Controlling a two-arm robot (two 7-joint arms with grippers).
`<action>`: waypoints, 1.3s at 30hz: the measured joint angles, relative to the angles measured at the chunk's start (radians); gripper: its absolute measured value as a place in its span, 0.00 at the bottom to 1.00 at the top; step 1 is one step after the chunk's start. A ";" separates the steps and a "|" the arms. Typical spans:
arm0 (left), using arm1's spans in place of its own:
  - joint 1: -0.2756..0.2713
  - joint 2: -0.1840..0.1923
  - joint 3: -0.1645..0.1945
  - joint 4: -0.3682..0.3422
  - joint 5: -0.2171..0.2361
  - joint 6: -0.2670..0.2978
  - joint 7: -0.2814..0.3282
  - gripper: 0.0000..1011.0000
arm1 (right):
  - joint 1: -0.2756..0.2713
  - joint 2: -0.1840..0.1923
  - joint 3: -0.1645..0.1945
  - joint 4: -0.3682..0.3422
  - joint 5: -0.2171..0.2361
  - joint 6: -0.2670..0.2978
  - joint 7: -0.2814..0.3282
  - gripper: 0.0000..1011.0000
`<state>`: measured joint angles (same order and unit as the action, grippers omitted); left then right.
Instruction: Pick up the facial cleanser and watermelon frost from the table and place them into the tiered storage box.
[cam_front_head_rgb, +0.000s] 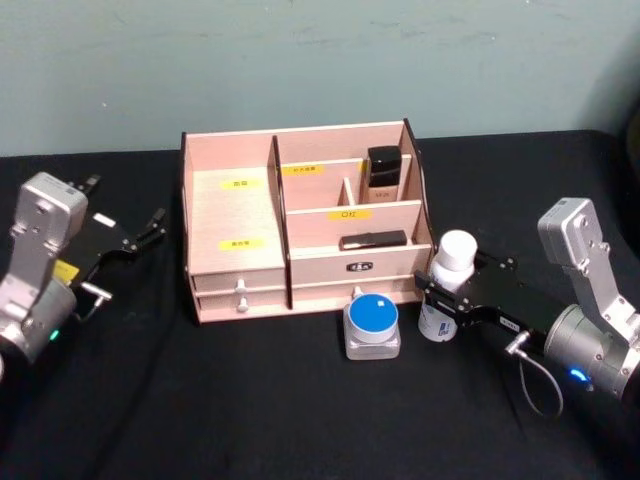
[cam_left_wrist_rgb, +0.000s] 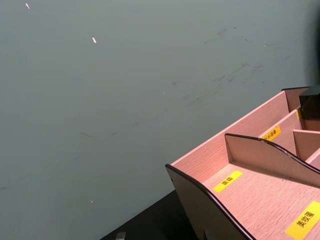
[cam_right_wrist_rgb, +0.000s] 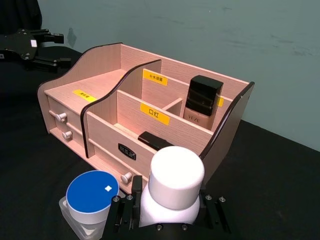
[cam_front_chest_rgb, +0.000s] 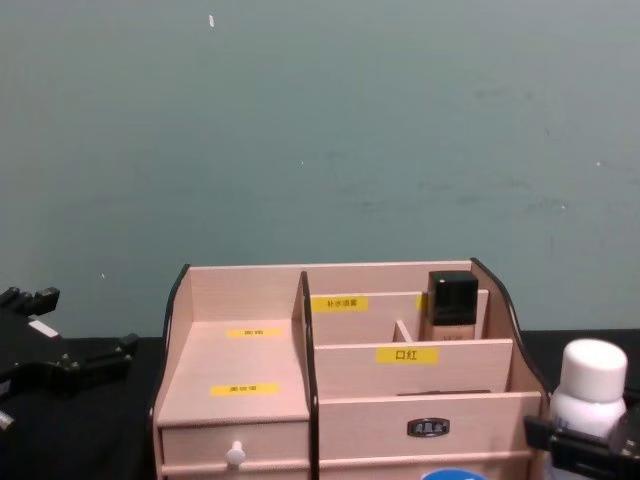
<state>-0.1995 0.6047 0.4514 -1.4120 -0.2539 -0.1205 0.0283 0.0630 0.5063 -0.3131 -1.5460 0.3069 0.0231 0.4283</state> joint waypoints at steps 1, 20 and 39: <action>0.000 0.000 0.000 0.000 0.000 0.000 0.000 1.00 | 0.000 0.000 0.000 0.000 0.000 0.000 0.000 0.61; 0.000 0.000 0.000 0.000 0.000 0.000 0.000 1.00 | -0.011 0.024 0.004 -0.066 0.018 0.022 0.020 0.61; 0.000 0.000 0.000 0.000 0.000 0.000 0.000 1.00 | 0.077 0.053 -0.037 -0.246 -0.008 0.085 0.042 0.61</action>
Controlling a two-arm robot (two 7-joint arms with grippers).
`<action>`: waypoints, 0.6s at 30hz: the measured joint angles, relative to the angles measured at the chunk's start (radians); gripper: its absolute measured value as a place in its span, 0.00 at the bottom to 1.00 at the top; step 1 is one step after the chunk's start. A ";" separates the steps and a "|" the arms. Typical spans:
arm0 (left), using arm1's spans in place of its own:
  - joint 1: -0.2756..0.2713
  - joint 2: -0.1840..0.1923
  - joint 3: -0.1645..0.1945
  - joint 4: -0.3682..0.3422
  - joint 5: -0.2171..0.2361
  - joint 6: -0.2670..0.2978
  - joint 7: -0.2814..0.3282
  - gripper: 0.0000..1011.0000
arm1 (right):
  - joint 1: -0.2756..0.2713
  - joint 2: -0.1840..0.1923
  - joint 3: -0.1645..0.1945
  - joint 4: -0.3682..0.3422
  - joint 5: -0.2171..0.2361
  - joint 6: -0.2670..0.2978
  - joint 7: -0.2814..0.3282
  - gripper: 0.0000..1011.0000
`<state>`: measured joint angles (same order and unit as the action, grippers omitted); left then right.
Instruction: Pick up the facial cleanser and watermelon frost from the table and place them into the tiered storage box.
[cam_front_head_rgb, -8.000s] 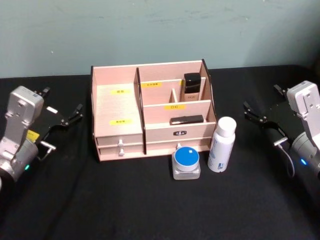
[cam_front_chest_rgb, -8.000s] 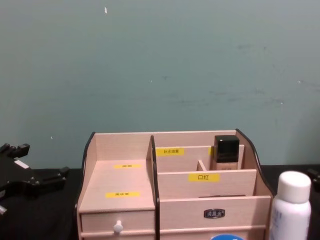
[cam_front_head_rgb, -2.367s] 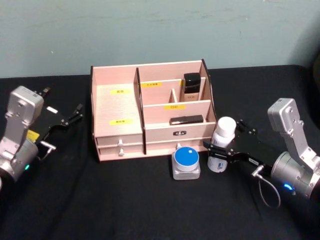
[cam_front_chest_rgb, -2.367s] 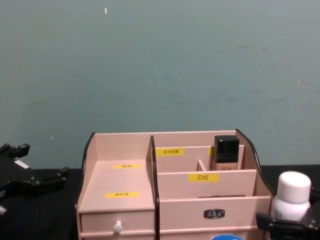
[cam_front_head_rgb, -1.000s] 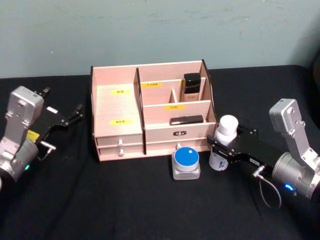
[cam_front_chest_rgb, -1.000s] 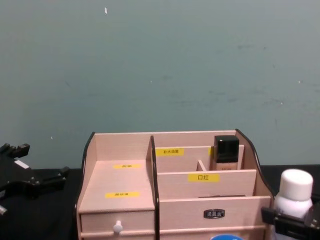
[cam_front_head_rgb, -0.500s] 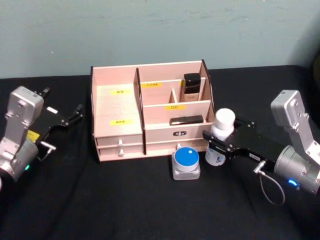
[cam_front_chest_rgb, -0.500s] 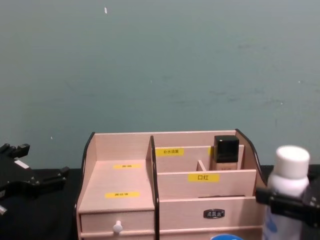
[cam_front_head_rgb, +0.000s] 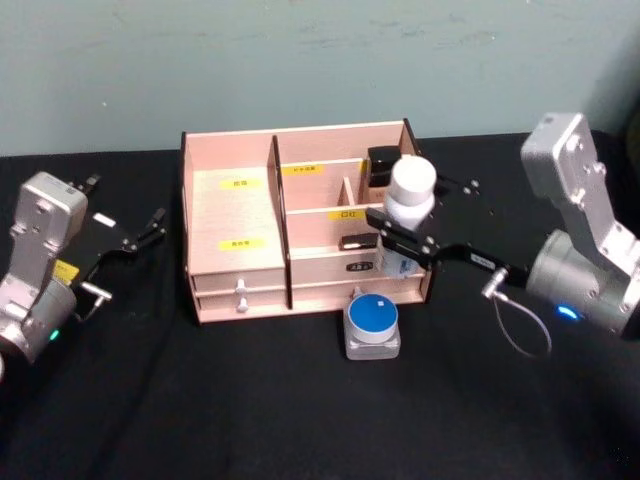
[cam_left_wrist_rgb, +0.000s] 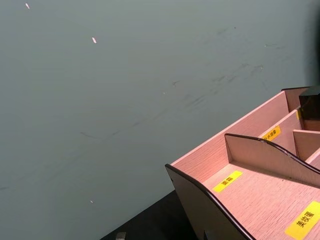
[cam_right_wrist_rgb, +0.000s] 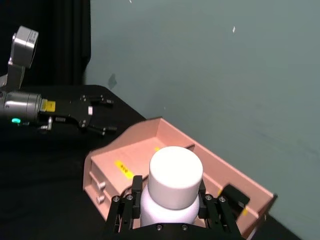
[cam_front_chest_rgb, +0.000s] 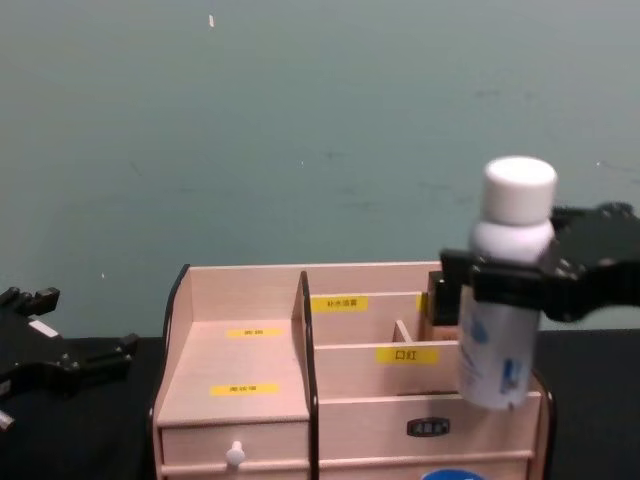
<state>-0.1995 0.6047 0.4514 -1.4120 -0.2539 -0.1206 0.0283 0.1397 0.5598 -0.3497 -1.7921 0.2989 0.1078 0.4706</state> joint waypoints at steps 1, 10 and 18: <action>0.000 0.000 0.000 0.000 0.000 0.000 0.000 1.00 | 0.022 -0.008 -0.010 0.008 -0.003 0.005 0.003 0.61; 0.000 0.000 0.000 0.000 0.000 0.000 0.000 1.00 | 0.157 -0.079 -0.071 0.103 -0.010 0.017 0.015 0.61; 0.000 0.000 0.000 0.000 0.000 0.000 0.000 1.00 | 0.247 -0.141 -0.112 0.216 -0.019 -0.001 0.017 0.61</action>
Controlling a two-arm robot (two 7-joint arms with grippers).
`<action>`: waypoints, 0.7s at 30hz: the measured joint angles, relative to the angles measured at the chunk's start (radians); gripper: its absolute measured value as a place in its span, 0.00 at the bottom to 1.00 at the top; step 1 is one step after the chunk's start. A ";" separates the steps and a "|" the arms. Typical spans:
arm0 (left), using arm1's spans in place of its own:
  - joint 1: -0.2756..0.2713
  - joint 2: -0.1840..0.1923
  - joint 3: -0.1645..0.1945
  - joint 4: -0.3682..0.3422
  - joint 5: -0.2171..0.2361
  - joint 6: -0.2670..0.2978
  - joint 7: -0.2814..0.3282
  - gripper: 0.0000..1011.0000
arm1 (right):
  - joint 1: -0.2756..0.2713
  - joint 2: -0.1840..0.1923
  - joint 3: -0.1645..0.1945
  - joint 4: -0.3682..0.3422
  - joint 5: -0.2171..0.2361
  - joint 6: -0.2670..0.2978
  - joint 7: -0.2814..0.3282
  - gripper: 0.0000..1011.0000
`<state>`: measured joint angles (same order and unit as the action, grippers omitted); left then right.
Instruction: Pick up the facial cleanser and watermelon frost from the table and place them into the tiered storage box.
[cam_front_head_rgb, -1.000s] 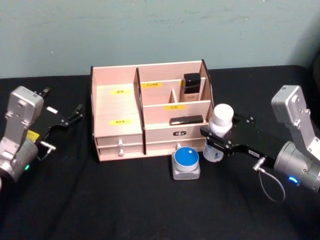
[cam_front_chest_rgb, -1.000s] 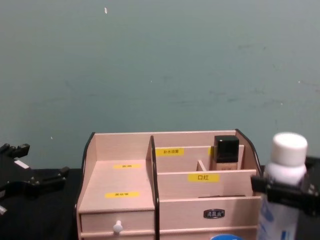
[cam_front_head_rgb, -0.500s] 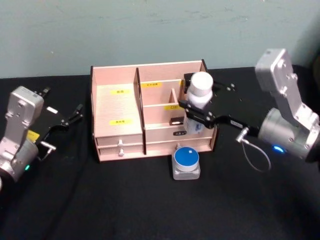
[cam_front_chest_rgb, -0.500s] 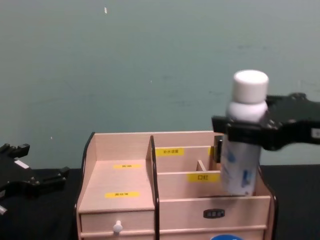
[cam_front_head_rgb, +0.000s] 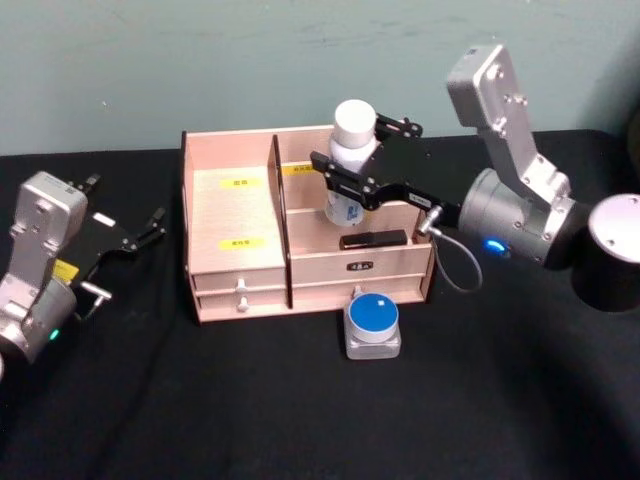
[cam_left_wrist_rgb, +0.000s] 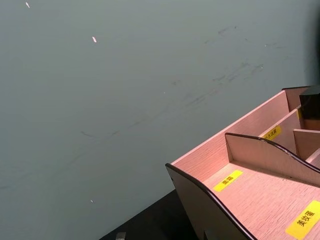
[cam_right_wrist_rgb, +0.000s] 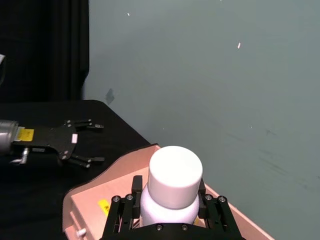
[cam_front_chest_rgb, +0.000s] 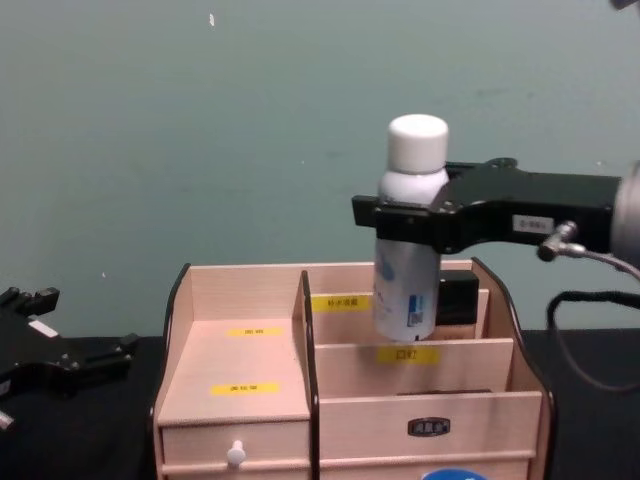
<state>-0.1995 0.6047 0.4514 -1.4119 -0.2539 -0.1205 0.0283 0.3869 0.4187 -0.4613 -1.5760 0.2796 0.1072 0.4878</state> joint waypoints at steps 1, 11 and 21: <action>0.000 0.000 0.000 0.000 0.000 0.000 0.000 1.00 | 0.009 -0.006 -0.004 0.012 -0.002 -0.002 0.000 0.61; 0.000 0.000 0.000 0.000 0.000 0.000 0.000 1.00 | 0.109 -0.077 -0.037 0.180 -0.027 -0.044 0.000 0.61; 0.000 0.000 0.000 0.000 0.000 0.000 0.000 1.00 | 0.164 -0.128 -0.052 0.294 -0.045 -0.080 0.003 0.61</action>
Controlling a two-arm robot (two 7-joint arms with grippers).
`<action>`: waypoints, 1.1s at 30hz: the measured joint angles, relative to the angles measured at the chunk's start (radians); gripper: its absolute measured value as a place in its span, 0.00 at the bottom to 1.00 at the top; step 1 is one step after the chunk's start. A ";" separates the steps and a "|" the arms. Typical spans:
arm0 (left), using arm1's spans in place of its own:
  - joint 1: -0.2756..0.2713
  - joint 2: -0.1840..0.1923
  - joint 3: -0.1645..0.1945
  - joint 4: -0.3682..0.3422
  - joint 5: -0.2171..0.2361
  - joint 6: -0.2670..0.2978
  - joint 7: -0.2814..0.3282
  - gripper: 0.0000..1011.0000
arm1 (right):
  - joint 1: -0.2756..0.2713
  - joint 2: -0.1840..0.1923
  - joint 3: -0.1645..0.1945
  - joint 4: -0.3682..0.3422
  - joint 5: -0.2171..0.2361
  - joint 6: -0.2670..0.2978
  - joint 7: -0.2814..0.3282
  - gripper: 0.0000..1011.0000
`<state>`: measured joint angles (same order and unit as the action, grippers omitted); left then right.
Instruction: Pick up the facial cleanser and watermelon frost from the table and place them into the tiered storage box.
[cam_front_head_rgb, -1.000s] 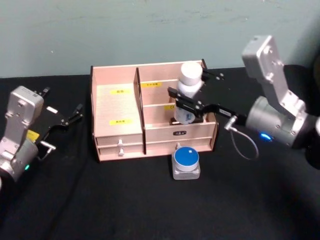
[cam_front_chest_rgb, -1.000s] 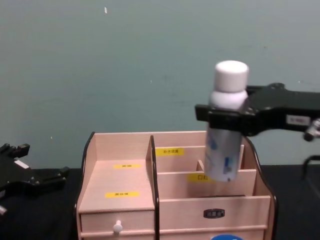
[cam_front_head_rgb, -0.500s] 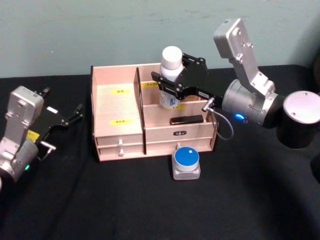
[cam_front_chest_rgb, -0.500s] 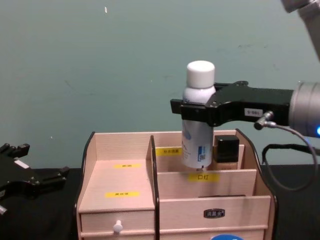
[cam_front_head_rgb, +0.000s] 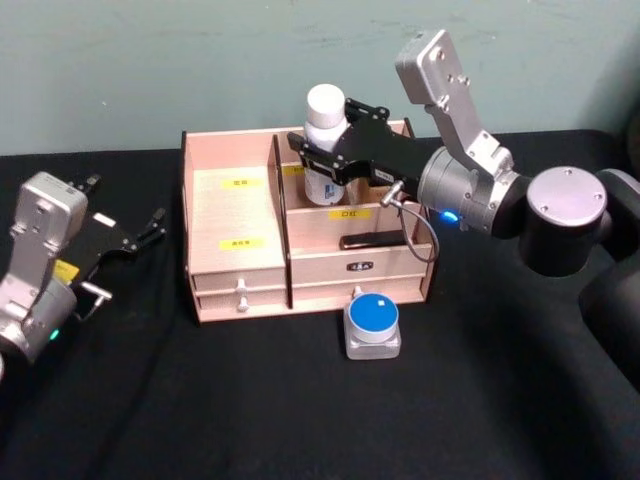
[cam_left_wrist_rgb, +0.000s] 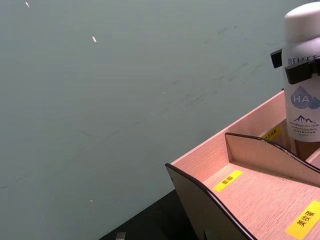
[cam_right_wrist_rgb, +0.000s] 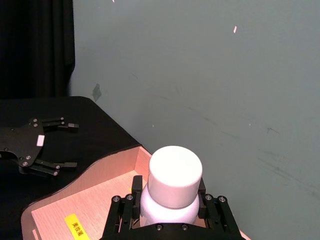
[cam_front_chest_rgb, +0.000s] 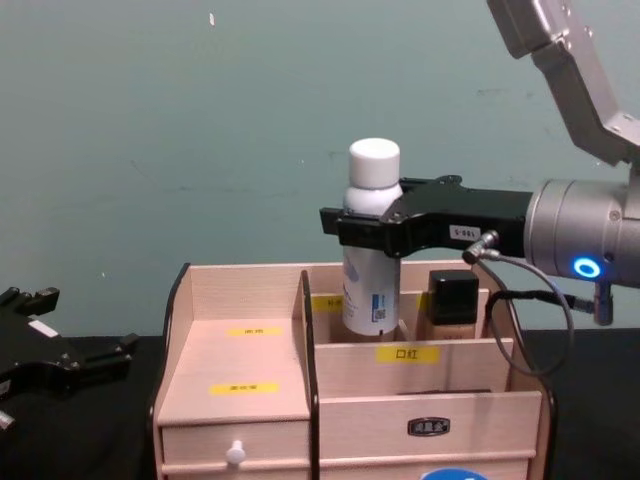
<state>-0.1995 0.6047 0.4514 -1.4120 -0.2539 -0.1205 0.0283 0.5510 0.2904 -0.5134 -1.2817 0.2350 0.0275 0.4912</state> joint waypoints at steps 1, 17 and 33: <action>0.000 0.000 0.000 0.000 0.000 0.000 0.000 1.00 | 0.003 -0.002 0.000 0.006 -0.002 -0.002 -0.001 0.61; 0.000 0.000 0.000 0.000 0.000 0.000 0.000 1.00 | 0.023 -0.022 0.003 0.056 -0.011 -0.011 0.003 0.61; 0.000 0.000 0.000 0.000 0.000 0.000 0.000 1.00 | 0.027 -0.040 -0.007 0.118 -0.013 -0.027 0.019 0.61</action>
<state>-0.1996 0.6047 0.4514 -1.4120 -0.2539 -0.1205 0.0283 0.5776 0.2505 -0.5200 -1.1641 0.2221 0.0003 0.5100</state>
